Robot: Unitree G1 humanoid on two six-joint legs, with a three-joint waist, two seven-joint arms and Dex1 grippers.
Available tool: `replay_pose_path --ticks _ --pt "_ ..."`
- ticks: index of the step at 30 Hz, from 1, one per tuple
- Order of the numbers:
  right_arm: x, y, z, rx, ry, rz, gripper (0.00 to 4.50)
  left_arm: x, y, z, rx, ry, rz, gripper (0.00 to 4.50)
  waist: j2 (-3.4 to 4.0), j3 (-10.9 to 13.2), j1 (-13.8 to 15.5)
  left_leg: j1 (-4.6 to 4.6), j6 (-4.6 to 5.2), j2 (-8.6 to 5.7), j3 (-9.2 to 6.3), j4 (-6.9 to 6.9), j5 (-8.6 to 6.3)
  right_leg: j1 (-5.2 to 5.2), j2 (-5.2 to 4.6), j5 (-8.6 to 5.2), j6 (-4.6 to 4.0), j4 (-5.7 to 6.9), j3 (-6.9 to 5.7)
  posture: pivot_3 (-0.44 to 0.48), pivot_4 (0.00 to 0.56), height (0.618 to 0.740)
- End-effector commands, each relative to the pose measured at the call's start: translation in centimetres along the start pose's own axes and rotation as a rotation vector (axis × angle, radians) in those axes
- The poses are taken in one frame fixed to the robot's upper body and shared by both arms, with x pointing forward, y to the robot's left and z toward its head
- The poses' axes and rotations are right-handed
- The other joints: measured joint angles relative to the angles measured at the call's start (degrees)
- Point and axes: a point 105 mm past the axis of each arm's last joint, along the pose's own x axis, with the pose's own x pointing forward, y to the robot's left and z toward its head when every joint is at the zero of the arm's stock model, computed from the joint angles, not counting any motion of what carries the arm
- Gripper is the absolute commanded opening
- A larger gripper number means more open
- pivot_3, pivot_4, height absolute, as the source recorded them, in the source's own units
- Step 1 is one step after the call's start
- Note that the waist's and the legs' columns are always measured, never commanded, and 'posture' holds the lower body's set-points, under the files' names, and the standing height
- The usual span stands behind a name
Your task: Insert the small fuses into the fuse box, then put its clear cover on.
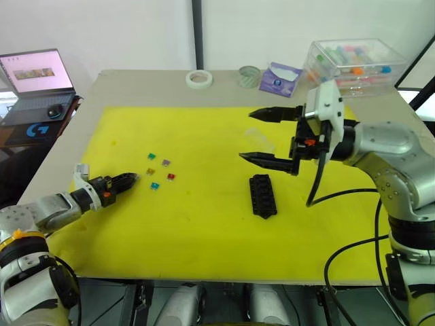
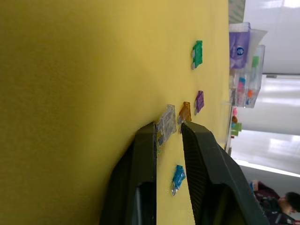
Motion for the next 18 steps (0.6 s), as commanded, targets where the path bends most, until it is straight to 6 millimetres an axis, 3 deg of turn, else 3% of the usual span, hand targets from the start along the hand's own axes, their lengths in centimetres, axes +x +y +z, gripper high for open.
replay_pose_path --ticks 1,6,15,18 --pt "-0.3 -0.2 0.9 -0.043 -0.016 -0.010 4.50 -0.2 1.9 -0.7 -0.019 0.018 0.078 0.88 0.01 0.0 -0.2 0.00 0.00 0.00 0.00 -0.01 0.00 0.00 0.00 0.00 0.00 0.00 0.00 0.000 0.150 0.740" --pt "-0.3 -0.2 0.8 -0.043 -0.015 -0.010 4.50 -0.2 1.8 -0.7 -0.017 0.013 0.072 0.05 0.07 0.0 -0.3 0.01 -0.01 0.01 0.00 -0.03 0.01 0.00 0.00 0.00 0.00 0.00 0.00 0.000 0.150 0.740" --pt "-0.3 -0.1 0.7 -0.036 -0.017 -0.011 4.50 -0.5 1.2 -0.7 -0.014 0.024 0.043 0.05 0.08 0.0 -0.4 0.01 -0.01 0.01 0.00 -0.05 0.00 -0.01 0.01 0.00 0.00 -0.01 0.01 0.000 0.150 0.740" --pt "-0.3 0.0 0.4 -0.006 -0.015 -0.004 4.50 -1.0 -0.9 -0.8 0.055 0.039 -0.038 0.05 0.07 0.0 -0.4 0.01 -0.01 0.01 0.00 -0.05 0.00 -0.02 0.01 0.00 0.00 -0.01 0.01 0.000 0.150 0.740"
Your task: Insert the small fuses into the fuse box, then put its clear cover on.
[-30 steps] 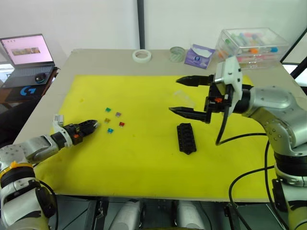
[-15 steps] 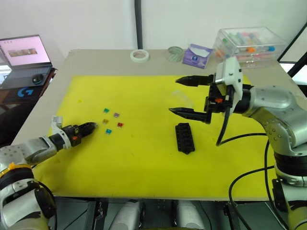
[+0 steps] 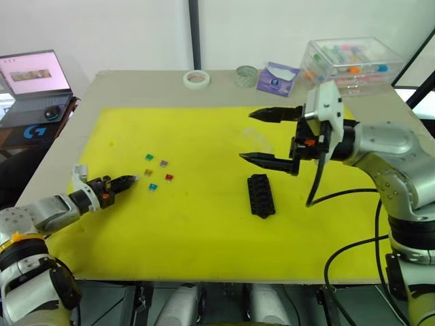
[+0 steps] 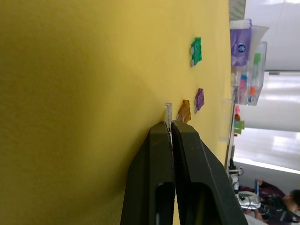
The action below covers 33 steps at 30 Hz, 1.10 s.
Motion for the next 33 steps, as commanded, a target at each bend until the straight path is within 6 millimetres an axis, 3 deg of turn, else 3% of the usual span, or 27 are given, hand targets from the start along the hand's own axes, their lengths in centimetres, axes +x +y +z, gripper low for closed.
replay_pose_path --ticks 1,4,6,9,13,17,20,25,33 --pt "-0.4 -0.1 0.6 0.026 -0.031 -0.003 4.50 -0.8 -1.1 -0.7 0.077 0.045 -0.025 0.05 -0.01 0.0 -0.1 0.00 0.00 0.00 0.00 0.00 0.00 0.00 0.00 0.00 0.00 -0.01 0.00 0.000 0.150 0.740" --pt "-0.7 -0.5 1.1 0.129 -0.074 -0.010 4.50 -1.6 -3.2 -0.9 0.147 0.068 -0.098 0.05 -0.05 0.0 0.0 -0.01 0.00 0.01 0.00 -0.02 0.00 0.00 0.00 0.00 0.00 -0.05 0.01 0.000 0.150 0.740" --pt "-1.1 -0.8 1.3 0.180 -0.076 -0.001 4.50 -2.2 -6.4 -1.4 0.281 0.081 -0.208 0.05 -0.11 0.1 0.0 -0.05 0.00 0.01 0.00 -0.01 0.00 0.00 -0.01 0.00 0.00 -0.07 0.00 0.000 0.150 0.740" --pt "-1.2 -0.8 1.5 0.229 -0.078 0.027 4.50 -2.4 -8.8 -2.4 0.391 0.123 -0.284 0.05 -0.16 0.1 0.1 -0.07 0.00 0.01 -0.01 0.00 0.00 0.01 -0.01 0.00 0.00 -0.10 -0.01 0.000 0.150 0.740" --pt "-1.1 -0.9 2.5 0.333 -0.113 0.085 4.50 -2.3 -13.9 -4.0 0.629 0.089 -0.464 0.05 -0.15 0.1 0.1 -0.07 0.00 0.02 -0.01 -0.02 0.00 0.03 -0.02 0.00 0.00 -0.13 -0.01 0.000 0.150 0.740" --pt "-0.8 -1.0 2.9 0.424 -0.143 0.114 4.50 -1.3 -16.9 -5.5 0.746 0.077 -0.580 0.05 -0.16 0.1 0.1 -0.07 0.00 0.04 0.00 -0.04 0.00 0.03 0.00 0.00 0.00 -0.17 -0.02 0.000 0.150 0.740" --pt "-0.5 -0.5 2.2 0.468 -0.123 0.134 4.50 0.0 -20.3 -6.7 0.848 0.046 -0.696 0.05 -0.20 0.1 0.5 -0.07 0.00 0.03 -0.01 0.01 0.00 0.10 -0.03 0.00 -0.01 -0.17 -0.08 0.000 0.150 0.740" --pt "0.2 0.4 2.3 0.525 -0.146 0.181 4.50 0.5 -21.9 -9.2 0.968 0.125 -0.800 0.05 -0.20 0.1 -0.4 -0.08 0.02 0.03 0.03 -0.05 -0.02 0.03 -0.03 0.01 0.00 -0.21 -0.03 0.000 0.150 0.740" --pt "1.2 0.4 3.1 0.554 -0.194 0.190 4.50 1.0 -22.9 -9.9 1.008 0.172 -0.885 0.05 -0.19 0.1 0.1 -0.09 0.03 0.02 0.03 -0.02 -0.01 0.02 -0.02 0.00 -0.01 -0.21 -0.04 0.000 0.150 0.740"
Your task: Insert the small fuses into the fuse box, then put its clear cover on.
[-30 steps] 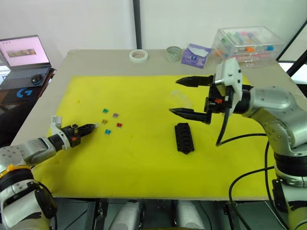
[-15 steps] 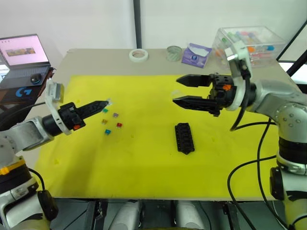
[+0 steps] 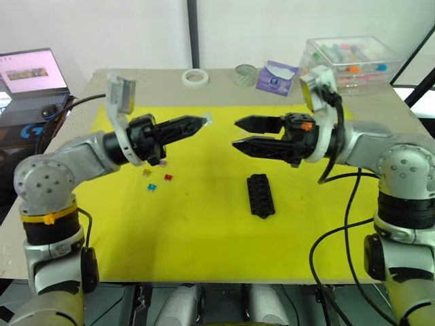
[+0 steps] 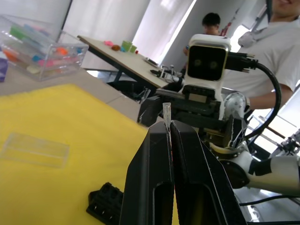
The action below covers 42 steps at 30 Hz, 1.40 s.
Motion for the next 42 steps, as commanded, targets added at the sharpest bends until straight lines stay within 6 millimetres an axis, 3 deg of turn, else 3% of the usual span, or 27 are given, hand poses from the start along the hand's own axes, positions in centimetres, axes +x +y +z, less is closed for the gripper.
replay_pose_path --ticks 1,2,7,23,26,28,42 --pt "0.2 0.9 1.4 -0.028 -0.054 0.033 4.50 0.2 -0.4 0.5 0.020 -0.017 -0.043 0.05 0.00 0.0 0.0 0.00 0.00 0.00 0.00 0.00 0.00 0.01 0.00 0.00 0.00 0.00 0.00 0.000 0.150 0.740" --pt "0.3 1.0 1.4 -0.022 -0.064 0.038 4.50 0.2 -0.4 0.5 0.009 -0.021 -0.051 0.05 0.00 0.0 0.0 0.00 0.00 0.00 -0.01 0.01 0.00 0.02 0.00 0.00 0.00 0.00 -0.01 0.000 0.150 0.740" --pt "0.5 0.9 1.2 -0.023 -0.077 0.017 3.30 0.5 -0.7 0.6 -0.008 -0.029 -0.090 0.00 0.00 0.0 -0.1 0.00 0.00 0.01 -0.01 0.01 0.00 0.00 0.01 0.00 0.00 0.01 0.00 0.000 0.150 0.740" --pt "0.9 1.3 1.5 0.026 -0.135 0.010 3.30 1.1 -1.0 0.6 -0.002 -0.050 -0.123 0.00 0.00 0.0 -0.2 0.00 0.00 0.02 -0.01 0.01 0.00 0.00 0.02 0.00 0.00 0.01 -0.01 0.000 0.150 0.740" --pt "1.0 1.2 1.4 0.034 -0.142 0.005 2.79 1.3 -1.0 0.7 0.001 -0.067 -0.127 0.00 0.00 0.0 -0.1 0.00 0.00 0.02 -0.01 0.01 0.00 0.00 0.02 0.00 0.00 0.01 -0.01 0.000 0.150 0.740" --pt "1.1 1.3 1.3 0.038 -0.137 0.005 2.19 1.3 -1.0 0.9 0.002 -0.086 -0.125 0.00 0.00 0.0 -0.1 0.00 0.00 0.02 -0.01 0.01 0.00 0.00 0.02 0.00 0.00 0.01 -0.02 0.000 0.150 0.740" --pt "1.4 1.6 2.3 0.104 -0.222 0.019 2.19 1.7 -1.1 0.8 -0.031 -0.161 -0.096 0.00 0.00 0.0 -0.2 0.00 0.00 0.02 -0.01 0.02 0.00 0.01 0.02 0.00 0.00 0.02 -0.01 0.000 0.150 0.740"
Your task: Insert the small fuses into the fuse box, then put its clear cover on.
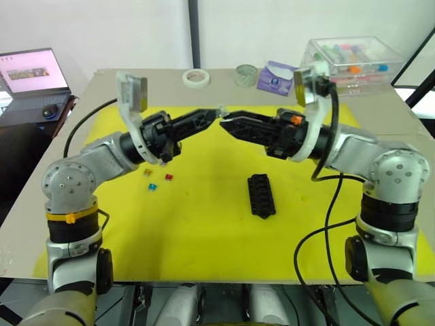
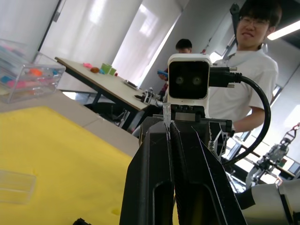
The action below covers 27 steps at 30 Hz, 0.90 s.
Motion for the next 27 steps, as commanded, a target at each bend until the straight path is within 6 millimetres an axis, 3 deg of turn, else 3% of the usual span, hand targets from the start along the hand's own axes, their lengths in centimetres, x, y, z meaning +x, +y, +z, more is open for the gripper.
replay_pose_path --ticks 1,17,20,24,27 --pt "-0.11 1.00 1.49 -0.024 -0.062 0.034 2.19 0.09 -0.95 0.92 0.033 -0.032 -0.031 0.00 0.00 0.0 0.0 0.00 0.00 0.00 0.00 0.00 0.00 0.00 0.00 0.00 0.00 0.00 0.00 0.000 0.150 0.740" --pt "-0.39 0.72 1.60 0.001 -0.081 0.016 2.19 0.20 -0.86 0.94 0.040 -0.034 -0.031 0.00 0.00 0.0 0.0 0.00 0.00 0.00 0.00 0.00 0.00 0.00 0.00 0.00 0.00 0.00 0.00 0.000 0.150 0.740" --pt "-0.41 0.70 1.63 0.000 -0.080 0.014 1.64 0.23 -0.83 0.96 0.038 -0.035 -0.032 0.00 0.00 0.0 0.0 0.00 0.00 0.00 0.00 0.00 0.00 0.00 0.00 0.00 0.00 0.00 0.00 0.000 0.150 0.740" --pt "-0.34 0.71 1.50 -0.009 -0.070 0.010 0.21 0.27 -0.90 0.93 0.037 -0.033 -0.039 0.00 0.00 0.0 0.0 0.00 0.00 0.00 0.00 -0.01 0.00 0.00 0.00 0.00 0.00 0.00 0.00 0.000 0.150 0.740" --pt "-0.13 0.65 1.43 -0.014 -0.070 0.005 0.05 0.33 -0.94 0.86 0.033 -0.032 -0.043 0.00 0.00 0.0 0.0 0.00 0.00 0.00 0.00 -0.01 0.00 0.00 0.01 0.00 0.00 0.00 0.00 0.000 0.150 0.740"
